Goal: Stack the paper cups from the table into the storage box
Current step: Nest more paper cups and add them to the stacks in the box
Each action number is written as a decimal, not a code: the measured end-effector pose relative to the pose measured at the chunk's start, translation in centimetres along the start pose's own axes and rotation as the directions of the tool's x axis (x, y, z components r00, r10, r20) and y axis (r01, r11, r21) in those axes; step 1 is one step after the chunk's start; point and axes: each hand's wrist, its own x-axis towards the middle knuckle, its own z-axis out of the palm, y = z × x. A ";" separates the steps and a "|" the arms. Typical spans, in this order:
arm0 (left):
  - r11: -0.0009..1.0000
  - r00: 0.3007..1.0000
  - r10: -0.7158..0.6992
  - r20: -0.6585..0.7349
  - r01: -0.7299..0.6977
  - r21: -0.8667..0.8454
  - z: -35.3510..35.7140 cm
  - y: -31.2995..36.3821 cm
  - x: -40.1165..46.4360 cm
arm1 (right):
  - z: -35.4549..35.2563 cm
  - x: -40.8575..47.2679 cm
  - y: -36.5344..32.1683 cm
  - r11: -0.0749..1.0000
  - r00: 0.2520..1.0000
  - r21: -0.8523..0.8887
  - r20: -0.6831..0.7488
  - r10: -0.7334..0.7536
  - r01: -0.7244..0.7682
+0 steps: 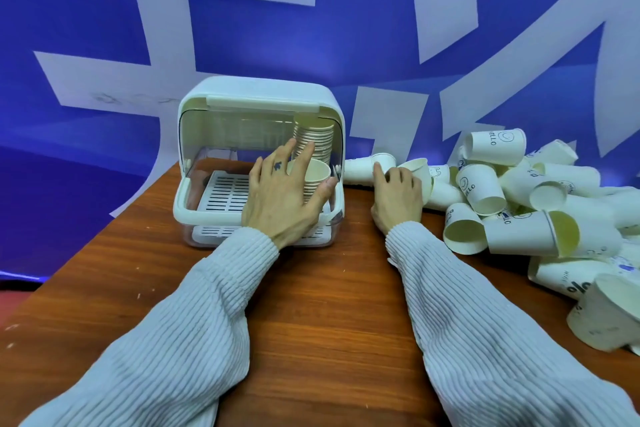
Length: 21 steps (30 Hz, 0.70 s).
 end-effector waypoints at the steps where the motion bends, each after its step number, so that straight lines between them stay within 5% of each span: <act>1: 1.000 1.000 -0.001 -0.003 0.001 0.000 0.0 0.0 0.0 | 0.1 0.0 0.4 0.999 0.999 -0.052 -0.033 -0.007 0.006; 6: 1.000 1.000 -0.006 -0.015 0.006 0.003 0.1 -0.1 0.2 | 0.8 0.3 1.1 0.998 0.991 -0.043 -0.125 0.043 -0.049; 14: 1.000 1.000 0.000 -0.017 0.000 0.003 0.3 -0.2 0.2 | 0.5 0.9 1.9 0.984 0.992 -0.130 -0.005 0.125 -0.124; 21: 1.000 1.000 0.003 -0.024 -0.003 0.001 0.3 -0.2 0.1 | 1.7 -0.3 1.7 0.974 0.979 0.096 0.015 0.205 -0.205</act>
